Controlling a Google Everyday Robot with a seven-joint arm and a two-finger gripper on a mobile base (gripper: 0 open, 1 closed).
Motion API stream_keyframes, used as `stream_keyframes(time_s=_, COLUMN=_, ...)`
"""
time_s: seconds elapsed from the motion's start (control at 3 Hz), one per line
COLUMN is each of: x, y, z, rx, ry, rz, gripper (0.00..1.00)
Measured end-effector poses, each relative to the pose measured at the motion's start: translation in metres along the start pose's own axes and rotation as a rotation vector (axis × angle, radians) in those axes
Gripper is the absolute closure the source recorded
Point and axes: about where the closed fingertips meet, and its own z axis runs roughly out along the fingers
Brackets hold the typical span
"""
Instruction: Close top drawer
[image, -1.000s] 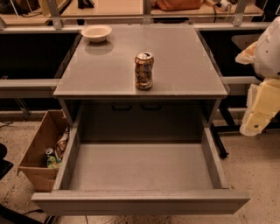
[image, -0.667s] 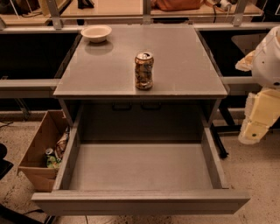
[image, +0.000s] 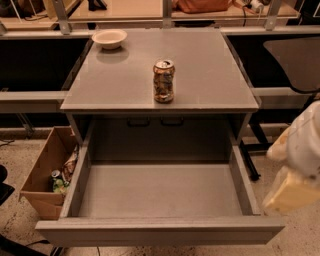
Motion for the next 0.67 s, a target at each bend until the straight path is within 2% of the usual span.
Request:
stream_keyframes(time_s=0.33, x=0.005, y=0.079, z=0.03, rx=-0.018, ry=-0.078, rz=0.068, gripper=0.72)
stream_keyframes(time_s=0.67, x=0.005, y=0.125, z=0.082, rx=-0.076, ry=-0.135, rz=0.079, gripper=0.95)
